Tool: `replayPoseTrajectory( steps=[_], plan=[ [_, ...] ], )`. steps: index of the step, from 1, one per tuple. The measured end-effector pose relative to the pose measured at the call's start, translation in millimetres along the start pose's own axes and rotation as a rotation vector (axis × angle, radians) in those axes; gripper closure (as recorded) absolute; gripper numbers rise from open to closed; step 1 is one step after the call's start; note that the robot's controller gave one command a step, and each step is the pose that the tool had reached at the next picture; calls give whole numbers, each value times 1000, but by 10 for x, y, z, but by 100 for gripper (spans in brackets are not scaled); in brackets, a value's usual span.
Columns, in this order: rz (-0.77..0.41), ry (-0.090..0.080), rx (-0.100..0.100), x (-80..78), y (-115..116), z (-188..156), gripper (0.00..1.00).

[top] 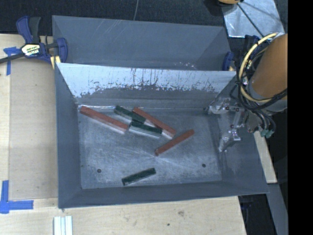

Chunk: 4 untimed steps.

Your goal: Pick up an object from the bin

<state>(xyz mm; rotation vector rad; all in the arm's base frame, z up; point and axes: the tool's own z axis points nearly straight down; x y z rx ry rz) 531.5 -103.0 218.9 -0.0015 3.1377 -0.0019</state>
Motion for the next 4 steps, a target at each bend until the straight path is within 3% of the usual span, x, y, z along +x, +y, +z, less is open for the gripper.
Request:
replayPoseTrajectory(
  steps=[1,2,3,4],
  plan=[
    [-77,-6,0,-120,-39,627,0],
    [-138,-1,-1,-126,372,1376,100],
    [-138,-2,-1,-126,372,1376,100],
    [-134,-4,0,-307,280,-218,100]
  ],
)
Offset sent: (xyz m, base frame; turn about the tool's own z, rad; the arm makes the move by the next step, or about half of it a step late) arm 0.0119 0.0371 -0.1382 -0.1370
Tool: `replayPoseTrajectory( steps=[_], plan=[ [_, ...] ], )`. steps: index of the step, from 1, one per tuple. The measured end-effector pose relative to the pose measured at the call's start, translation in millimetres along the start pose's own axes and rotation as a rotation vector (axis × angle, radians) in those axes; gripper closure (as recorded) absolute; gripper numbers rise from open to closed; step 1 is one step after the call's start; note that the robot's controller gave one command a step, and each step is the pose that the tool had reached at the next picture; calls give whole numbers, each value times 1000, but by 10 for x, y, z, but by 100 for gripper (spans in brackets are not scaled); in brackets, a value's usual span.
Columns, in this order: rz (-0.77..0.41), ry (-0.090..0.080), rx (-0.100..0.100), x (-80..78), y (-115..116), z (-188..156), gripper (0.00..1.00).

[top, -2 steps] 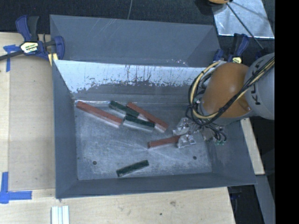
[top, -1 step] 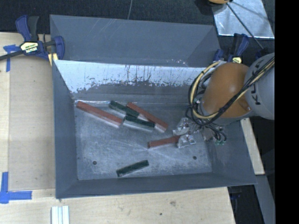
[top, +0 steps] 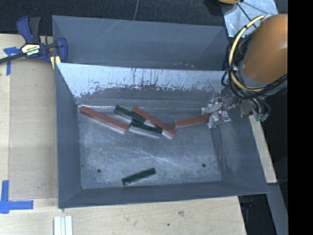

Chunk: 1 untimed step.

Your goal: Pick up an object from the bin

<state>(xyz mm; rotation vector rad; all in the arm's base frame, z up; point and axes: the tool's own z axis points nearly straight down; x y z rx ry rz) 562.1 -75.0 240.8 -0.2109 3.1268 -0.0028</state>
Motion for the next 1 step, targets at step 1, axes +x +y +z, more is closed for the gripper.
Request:
replayPoseTrajectory(
  steps=[1],
  plan=[
    [0,3,-1,8,3,15,100]
  ],
)
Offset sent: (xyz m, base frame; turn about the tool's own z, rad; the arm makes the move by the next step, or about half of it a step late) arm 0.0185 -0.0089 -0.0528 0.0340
